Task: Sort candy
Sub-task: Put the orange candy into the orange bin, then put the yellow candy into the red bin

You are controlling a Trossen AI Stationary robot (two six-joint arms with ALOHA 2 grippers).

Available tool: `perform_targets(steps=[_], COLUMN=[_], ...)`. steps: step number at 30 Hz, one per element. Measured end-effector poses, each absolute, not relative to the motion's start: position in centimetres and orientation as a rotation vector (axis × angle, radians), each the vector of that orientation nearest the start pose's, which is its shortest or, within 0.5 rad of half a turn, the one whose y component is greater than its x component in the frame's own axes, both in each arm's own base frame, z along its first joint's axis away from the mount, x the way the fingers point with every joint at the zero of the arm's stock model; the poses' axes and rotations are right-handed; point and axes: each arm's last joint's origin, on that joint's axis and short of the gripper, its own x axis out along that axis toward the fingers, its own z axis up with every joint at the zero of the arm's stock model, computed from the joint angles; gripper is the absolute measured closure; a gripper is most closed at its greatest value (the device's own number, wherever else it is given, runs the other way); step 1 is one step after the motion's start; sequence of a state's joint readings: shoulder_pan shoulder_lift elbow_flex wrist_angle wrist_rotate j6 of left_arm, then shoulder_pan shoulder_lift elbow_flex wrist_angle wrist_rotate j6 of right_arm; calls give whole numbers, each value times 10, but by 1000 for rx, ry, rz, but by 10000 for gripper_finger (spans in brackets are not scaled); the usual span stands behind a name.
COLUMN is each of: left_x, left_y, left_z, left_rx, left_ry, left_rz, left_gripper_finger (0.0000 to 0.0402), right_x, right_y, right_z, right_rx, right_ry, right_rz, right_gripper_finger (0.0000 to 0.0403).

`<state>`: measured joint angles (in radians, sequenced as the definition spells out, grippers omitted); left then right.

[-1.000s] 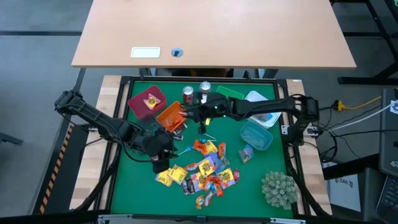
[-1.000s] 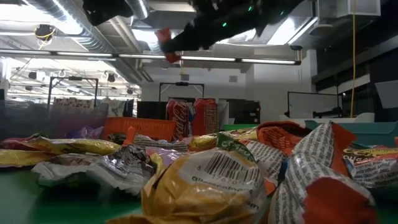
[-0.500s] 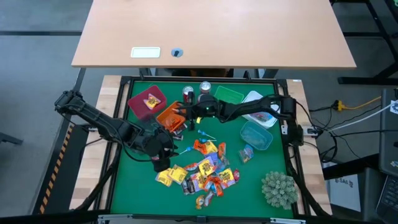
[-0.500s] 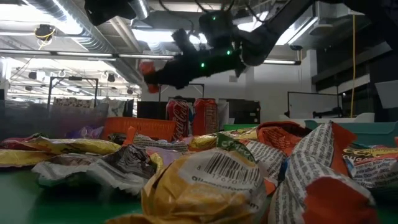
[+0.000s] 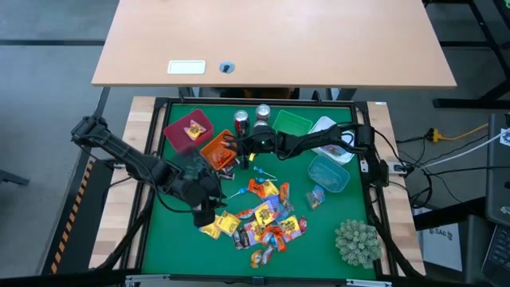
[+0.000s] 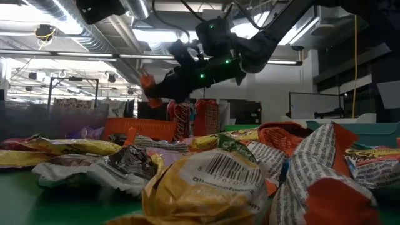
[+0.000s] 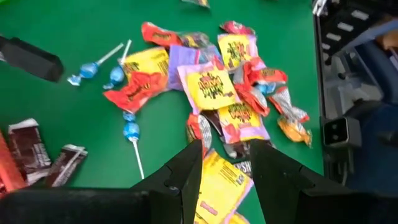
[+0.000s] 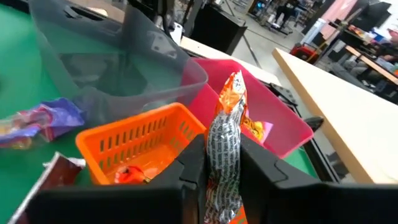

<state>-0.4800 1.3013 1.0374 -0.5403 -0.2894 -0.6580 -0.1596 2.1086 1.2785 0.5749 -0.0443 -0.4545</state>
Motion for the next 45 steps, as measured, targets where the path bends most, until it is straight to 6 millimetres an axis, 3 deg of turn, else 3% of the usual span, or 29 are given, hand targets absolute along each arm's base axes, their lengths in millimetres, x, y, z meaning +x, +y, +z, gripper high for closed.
perform_targets(steps=[12,22,29,35,45], left_x=[242,239,238,241,247], left_y=[-146,-182,-202,-208,-211], left_z=[260,225,193,168,139], left_rx=[-467,-352,-262,-201,-136], left_ry=[910,1039,1130,1185,1235], left_rz=[41,-2,3,37,98], left_gripper_finger=[278,278,278,278,278], right_x=[453,452,444,426,366], right_y=[-72,-69,-47,-21,17], right_z=[165,168,196,231,288], right_rx=[-433,-428,-430,-438,-412], right_ry=[291,295,326,368,555], right_rz=[-112,-101,-42,26,155], right_gripper_finger=[208,191,201,203,203])
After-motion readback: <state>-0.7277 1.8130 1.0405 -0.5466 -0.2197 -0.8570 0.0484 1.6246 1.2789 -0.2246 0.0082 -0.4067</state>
